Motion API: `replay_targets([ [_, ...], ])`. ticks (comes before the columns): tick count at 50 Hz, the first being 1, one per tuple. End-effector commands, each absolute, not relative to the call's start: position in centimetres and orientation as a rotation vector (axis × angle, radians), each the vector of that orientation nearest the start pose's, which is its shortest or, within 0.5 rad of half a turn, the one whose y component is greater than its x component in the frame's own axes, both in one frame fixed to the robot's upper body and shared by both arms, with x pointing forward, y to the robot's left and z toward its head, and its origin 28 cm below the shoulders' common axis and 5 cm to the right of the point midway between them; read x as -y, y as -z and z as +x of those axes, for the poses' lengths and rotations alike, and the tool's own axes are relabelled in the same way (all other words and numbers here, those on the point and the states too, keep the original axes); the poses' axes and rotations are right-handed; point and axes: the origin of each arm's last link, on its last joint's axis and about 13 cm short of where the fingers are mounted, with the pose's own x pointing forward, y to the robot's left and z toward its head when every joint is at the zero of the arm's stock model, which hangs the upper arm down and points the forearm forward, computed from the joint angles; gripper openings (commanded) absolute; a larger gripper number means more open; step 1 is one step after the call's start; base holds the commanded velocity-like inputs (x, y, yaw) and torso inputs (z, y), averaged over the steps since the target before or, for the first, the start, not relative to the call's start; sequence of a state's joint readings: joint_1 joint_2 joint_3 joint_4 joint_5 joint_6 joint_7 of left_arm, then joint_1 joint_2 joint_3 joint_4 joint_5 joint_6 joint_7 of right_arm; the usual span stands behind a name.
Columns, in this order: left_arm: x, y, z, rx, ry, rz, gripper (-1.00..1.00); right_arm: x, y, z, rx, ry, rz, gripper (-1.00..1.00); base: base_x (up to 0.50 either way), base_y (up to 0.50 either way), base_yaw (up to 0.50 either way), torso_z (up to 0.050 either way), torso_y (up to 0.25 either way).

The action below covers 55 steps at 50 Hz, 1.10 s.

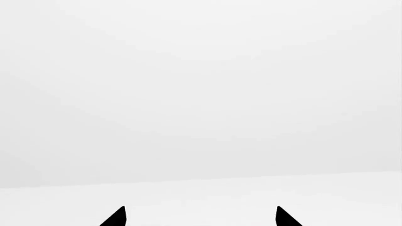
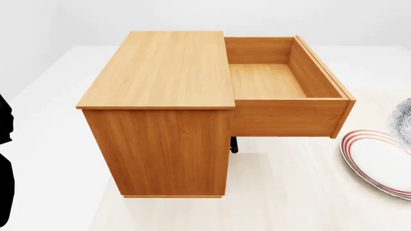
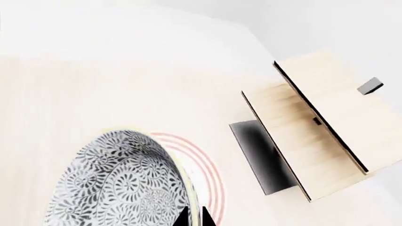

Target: Open the top drawer of the cabinet and put the bowl in it.

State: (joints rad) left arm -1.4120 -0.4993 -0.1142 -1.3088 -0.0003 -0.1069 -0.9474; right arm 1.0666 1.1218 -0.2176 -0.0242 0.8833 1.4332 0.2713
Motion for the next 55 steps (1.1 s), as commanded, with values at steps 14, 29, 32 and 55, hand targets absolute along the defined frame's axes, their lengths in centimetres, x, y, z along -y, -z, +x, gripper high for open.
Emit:
replay_targets([
  [14, -41.8, -22.9, 38.4, 0.012, -1.455, -0.039, 1.00, 29.6, -41.3, 30.1, -0.148, 0.661, -0.306, -1.00, 0.00, 0.00, 0.00, 0.000, 0.000],
  [29, -41.8, -22.8, 38.5, 0.013, -1.453, -0.041, 1.00, 22.4, -45.3, 36.7, -0.026, 0.437, -0.443, -1.00, 0.00, 0.00, 0.00, 0.000, 0.000],
  [32, -41.8, -22.8, 38.4, 0.014, -1.450, -0.042, 1.00, 20.8, -45.5, 37.3, -0.015, 0.386, -0.499, -1.00, 0.00, 0.00, 0.00, 0.000, 0.000],
  [55, -41.8, -22.7, 38.4, 0.017, -1.443, -0.041, 1.00, 13.0, -41.4, 40.6, -0.186, 0.097, -1.002, -1.00, 0.00, 0.00, 0.00, 0.000, 0.000],
])
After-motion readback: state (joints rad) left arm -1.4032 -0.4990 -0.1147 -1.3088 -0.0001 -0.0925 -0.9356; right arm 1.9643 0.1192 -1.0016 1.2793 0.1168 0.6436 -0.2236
